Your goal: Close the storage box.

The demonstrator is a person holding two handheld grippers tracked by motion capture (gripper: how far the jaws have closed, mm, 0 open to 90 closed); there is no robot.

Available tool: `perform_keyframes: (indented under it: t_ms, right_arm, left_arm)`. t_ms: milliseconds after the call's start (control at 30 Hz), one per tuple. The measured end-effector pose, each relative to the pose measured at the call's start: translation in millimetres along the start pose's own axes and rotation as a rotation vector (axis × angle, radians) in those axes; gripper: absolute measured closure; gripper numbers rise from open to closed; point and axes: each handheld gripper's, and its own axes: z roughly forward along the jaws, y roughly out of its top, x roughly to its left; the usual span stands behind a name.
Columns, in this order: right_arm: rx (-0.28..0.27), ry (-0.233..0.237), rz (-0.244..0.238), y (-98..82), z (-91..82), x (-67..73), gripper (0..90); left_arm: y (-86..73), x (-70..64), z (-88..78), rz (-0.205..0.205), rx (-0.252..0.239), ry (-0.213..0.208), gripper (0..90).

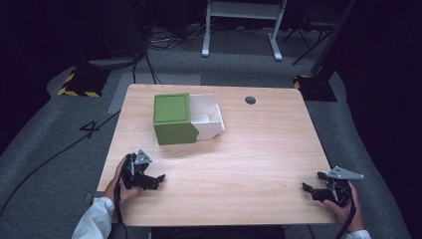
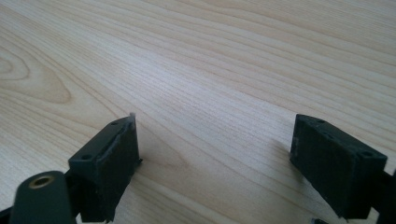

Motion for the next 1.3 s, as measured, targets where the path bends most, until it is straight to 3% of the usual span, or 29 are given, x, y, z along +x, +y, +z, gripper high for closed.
perform_keyframes:
  t_ms: [367, 533, 633, 767, 867, 1100, 1300]
  right_arm:
    - [0.005, 0.037, -0.036, 5.9, 5.9, 6.4, 14.9]
    - [0.024, 0.024, -0.024, 17.3, 14.2, 10.2, 19.2]
    - [0.005, 0.042, -0.058, 24.5, 19.8, 17.4, 18.8]
    - [-0.061, 0.09, -0.077, 50.0, 24.0, 24.9, 20.2]
    - [-0.065, 0.122, -0.104, 71.8, 32.2, 31.4, 23.9]
    - [-0.098, 0.102, -0.234, 111.5, 46.7, 49.9, 24.4]
    - [-0.151, 0.152, -0.242, 146.8, 54.4, 60.0, 23.0]
  left_arm:
    - [0.0, 1.1, 0.3, 0.006, -0.001, -0.014, 0.3]
    - [0.1, 1.4, 0.3, 0.01, -0.001, -0.014, 0.4]
    - [-0.2, 0.6, 0.0, 0.003, -0.001, -0.009, 0.5]
    - [-0.6, 0.2, -0.5, 0.004, -0.001, -0.002, 0.5]
    - [-1.3, -0.9, -1.3, -0.001, 0.003, 0.004, 0.5]
    - [-5.3, -1.7, -4.3, 0.012, -0.003, -0.011, 0.5]
    - [-6.0, -1.7, -4.9, 0.013, -0.003, -0.011, 0.5]
